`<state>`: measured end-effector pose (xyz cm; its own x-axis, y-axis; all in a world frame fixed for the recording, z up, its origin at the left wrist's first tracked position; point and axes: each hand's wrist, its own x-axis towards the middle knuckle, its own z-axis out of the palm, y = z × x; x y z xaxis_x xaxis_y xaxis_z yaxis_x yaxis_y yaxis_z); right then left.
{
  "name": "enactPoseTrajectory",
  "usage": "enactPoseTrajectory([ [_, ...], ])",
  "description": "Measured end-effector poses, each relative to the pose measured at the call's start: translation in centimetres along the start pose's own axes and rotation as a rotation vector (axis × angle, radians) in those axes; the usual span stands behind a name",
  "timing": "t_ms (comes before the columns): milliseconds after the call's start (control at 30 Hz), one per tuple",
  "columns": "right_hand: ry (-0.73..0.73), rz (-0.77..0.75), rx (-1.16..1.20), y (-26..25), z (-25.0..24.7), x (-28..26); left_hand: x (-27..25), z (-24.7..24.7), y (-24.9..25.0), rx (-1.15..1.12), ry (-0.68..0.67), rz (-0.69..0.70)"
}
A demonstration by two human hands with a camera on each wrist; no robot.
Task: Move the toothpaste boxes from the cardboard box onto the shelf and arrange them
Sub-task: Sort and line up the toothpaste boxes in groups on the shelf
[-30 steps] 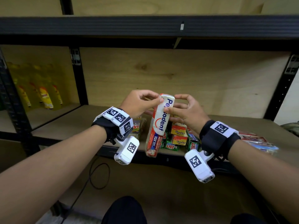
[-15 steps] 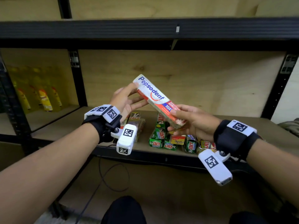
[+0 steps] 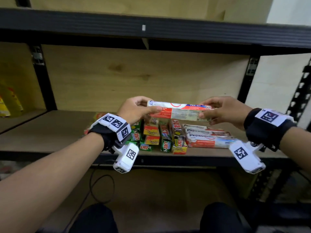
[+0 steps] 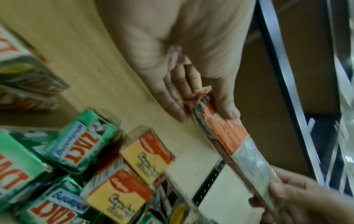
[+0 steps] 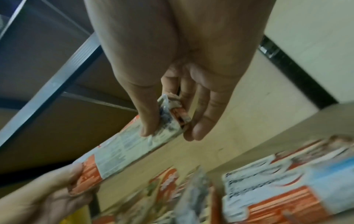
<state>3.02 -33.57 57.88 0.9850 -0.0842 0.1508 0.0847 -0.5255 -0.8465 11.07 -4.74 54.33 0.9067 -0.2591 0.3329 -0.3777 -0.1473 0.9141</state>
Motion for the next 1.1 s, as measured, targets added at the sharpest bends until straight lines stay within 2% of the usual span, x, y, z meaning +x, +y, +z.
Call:
enactPoseTrajectory([
  [200,0.070,-0.036,-0.518,3.7,-5.3,-1.2,1.1,7.0,0.8,0.434,-0.147,0.163],
  [333,0.068,0.037,-0.800,6.2,-7.0,-1.5,1.8,11.2,1.2,0.653,-0.212,0.227],
  [567,0.000,0.141,-0.908,11.5,-8.1,-1.1,2.4,16.7,-0.3,1.031,-0.439,0.272],
  [733,-0.061,0.151,-0.909,13.6,-6.7,-0.8,2.2,18.2,-1.9,1.256,-0.466,0.291],
  [833,-0.072,0.157,-0.868,14.2,-6.5,-0.2,2.3,18.4,-1.9,1.298,-0.496,0.303],
  [933,-0.125,0.147,-0.871,13.4,-7.1,0.0,2.8,18.6,-1.8,1.233,-0.551,0.316],
  [1033,-0.204,0.178,-0.902,11.6,-7.2,1.1,3.2,19.1,-1.6,1.124,-0.586,0.257],
  [1100,-0.184,0.166,-0.926,11.0,-6.9,3.1,3.5,19.5,-1.7,1.078,-0.587,0.214],
])
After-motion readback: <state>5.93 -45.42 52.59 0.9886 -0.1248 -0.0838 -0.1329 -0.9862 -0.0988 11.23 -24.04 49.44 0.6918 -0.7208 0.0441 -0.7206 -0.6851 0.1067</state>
